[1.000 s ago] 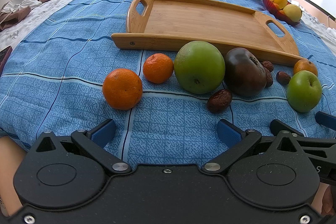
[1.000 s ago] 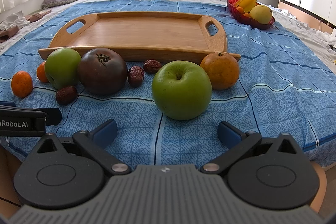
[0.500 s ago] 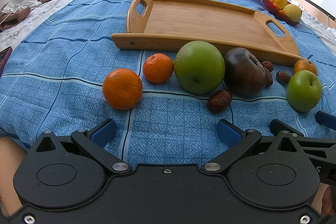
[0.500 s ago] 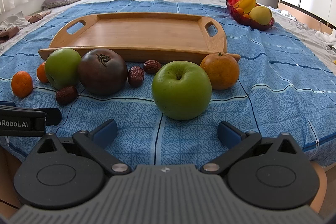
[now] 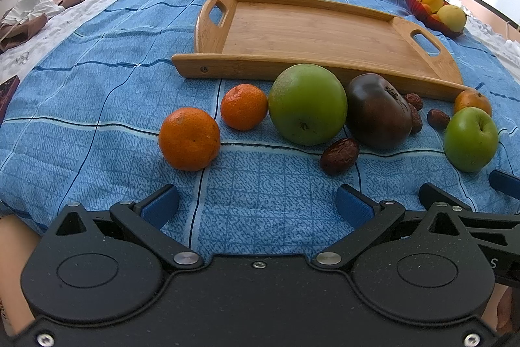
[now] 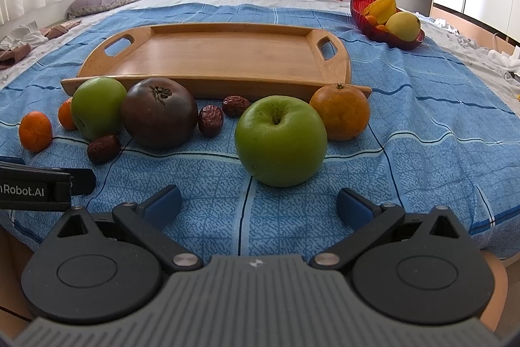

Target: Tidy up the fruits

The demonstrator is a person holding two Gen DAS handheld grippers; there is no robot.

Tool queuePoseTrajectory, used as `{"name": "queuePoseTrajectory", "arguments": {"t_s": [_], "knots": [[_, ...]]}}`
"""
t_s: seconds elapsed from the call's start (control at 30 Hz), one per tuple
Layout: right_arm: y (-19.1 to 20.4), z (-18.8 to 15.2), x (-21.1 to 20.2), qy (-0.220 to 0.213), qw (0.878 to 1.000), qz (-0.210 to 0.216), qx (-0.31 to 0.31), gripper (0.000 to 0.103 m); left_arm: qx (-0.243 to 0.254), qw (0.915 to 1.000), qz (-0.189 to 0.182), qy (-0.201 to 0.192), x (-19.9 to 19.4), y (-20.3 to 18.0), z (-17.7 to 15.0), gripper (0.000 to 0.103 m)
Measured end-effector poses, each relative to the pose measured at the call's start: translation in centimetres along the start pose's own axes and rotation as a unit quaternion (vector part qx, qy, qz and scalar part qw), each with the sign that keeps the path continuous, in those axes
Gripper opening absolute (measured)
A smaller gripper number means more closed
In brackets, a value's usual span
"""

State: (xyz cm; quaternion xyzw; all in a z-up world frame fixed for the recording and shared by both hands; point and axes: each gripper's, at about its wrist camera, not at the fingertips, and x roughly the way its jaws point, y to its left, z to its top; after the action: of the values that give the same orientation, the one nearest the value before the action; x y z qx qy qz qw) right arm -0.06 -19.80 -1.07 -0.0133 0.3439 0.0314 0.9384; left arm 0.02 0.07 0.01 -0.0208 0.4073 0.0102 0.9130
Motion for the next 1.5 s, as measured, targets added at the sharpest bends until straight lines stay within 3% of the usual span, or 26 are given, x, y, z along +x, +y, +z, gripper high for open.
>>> {"name": "queuePoseTrajectory", "arguments": {"t_s": [0.33, 0.53, 0.7, 0.83, 1.03, 1.17, 1.4, 1.5], "knots": [[-0.2, -0.4, 0.0, -0.021, 1.000, 0.001, 0.002, 0.103, -0.003, 0.9995, 0.010, -0.029, -0.5, -0.4, -0.4, 0.103], [-0.7, -0.8, -1.3, -0.076, 0.997, -0.008, -0.003, 0.103, -0.019, 0.9988, -0.006, -0.044, -1.7, 0.8, 0.1, 0.103], [-1.6, -0.3, -2.3, -0.118, 0.993, -0.010, 0.015, 0.102, -0.022, 0.9965, 0.004, -0.080, -3.2, 1.9, 0.6, 0.103], [-2.1, 0.2, -2.6, -0.128, 0.991, -0.012, 0.040, 0.093, -0.026, 0.9936, 0.025, -0.107, -3.7, 2.6, 0.9, 0.103], [-2.3, 0.3, -2.8, -0.135, 0.989, -0.021, 0.053, 0.079, -0.050, 0.9922, 0.026, -0.111, -3.3, 3.9, 0.9, 0.103], [-2.2, 0.3, -2.7, -0.128, 0.990, -0.022, 0.052, 0.070, -0.043, 0.9930, 0.025, -0.107, -2.9, 3.9, 0.9, 0.095], [-1.4, 0.3, -2.5, -0.121, 0.992, -0.020, 0.041, 0.063, -0.017, 0.9941, 0.024, -0.104, -2.6, 3.1, 0.6, 0.063], [-1.1, 0.3, -2.5, -0.119, 0.992, -0.021, 0.037, 0.062, -0.011, 0.9941, 0.029, -0.104, -2.4, 2.9, 0.6, 0.054]]}}
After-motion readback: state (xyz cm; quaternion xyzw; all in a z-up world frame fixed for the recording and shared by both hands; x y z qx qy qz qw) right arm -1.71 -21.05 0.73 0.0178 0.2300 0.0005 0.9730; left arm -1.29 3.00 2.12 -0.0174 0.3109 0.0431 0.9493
